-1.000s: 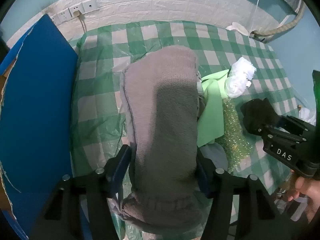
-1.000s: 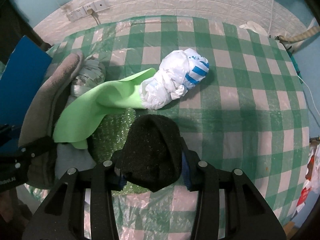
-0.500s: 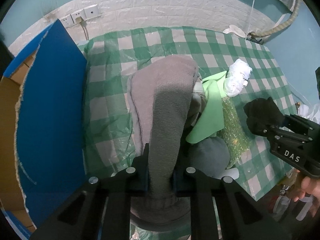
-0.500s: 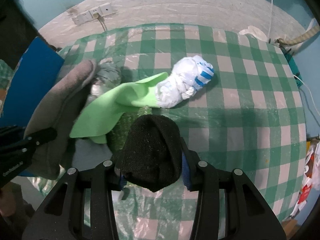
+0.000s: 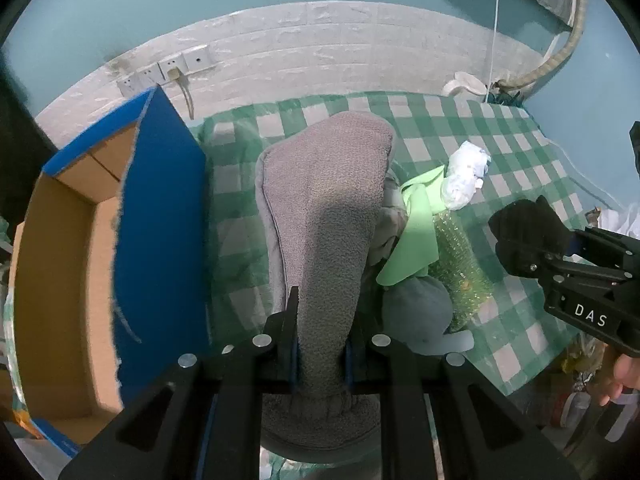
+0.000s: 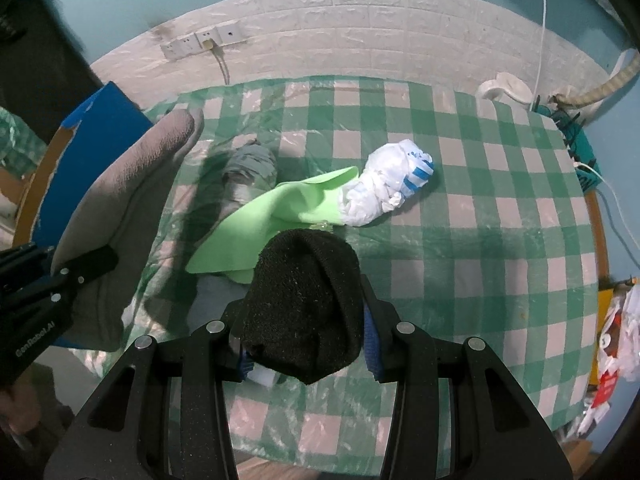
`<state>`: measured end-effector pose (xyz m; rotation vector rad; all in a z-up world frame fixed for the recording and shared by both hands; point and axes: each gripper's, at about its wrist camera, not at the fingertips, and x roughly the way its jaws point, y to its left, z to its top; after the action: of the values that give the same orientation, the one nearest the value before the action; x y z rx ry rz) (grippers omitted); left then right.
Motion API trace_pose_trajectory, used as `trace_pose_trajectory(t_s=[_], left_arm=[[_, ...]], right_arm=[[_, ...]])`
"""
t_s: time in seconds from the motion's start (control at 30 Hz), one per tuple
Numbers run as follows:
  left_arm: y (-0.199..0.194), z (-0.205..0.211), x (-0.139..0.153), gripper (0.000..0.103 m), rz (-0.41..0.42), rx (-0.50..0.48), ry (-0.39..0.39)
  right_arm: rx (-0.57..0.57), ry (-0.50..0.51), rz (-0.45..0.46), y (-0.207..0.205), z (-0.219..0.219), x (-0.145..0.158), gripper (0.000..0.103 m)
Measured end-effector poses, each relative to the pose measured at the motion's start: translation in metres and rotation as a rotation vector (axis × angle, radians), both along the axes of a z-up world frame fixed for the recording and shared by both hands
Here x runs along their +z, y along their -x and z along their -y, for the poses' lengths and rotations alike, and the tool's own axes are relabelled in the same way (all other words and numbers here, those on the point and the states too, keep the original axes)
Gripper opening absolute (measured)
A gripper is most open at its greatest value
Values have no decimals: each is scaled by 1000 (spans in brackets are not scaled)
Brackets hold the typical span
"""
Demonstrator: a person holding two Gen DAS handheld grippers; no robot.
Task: Organize soft objects
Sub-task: 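Close the left tool on the grey towel while the right tool grasps the black sponge, then carry the grey towel with the left tool into the box while the right tool carries the sponge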
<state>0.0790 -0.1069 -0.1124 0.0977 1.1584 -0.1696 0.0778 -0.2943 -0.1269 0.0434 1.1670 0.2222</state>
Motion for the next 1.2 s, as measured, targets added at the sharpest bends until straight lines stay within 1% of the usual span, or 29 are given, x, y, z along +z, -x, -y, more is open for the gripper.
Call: trace_pose_trajectory(t_s=[0.33, 0.47, 0.63, 0.87, 1.03, 1.2], left_arm=[[14, -9, 21, 16, 52, 13, -22], [21, -13, 30, 16, 70, 18, -19], [30, -19, 47, 16, 114, 18, -27], [40, -31, 75, 16, 160, 32, -19], [44, -46, 94, 16, 197, 54, 18], [47, -66, 103, 16, 214, 89, 33]], right_arm=[[9, 1, 46, 12, -7, 29, 42], [17, -6, 68, 15, -13, 42, 42], [32, -14, 90, 17, -23, 56, 42], [76, -15, 123, 19, -48, 74, 42], [113, -20, 143, 20, -68, 85, 42], [155, -24, 157, 20, -95, 95, 42]])
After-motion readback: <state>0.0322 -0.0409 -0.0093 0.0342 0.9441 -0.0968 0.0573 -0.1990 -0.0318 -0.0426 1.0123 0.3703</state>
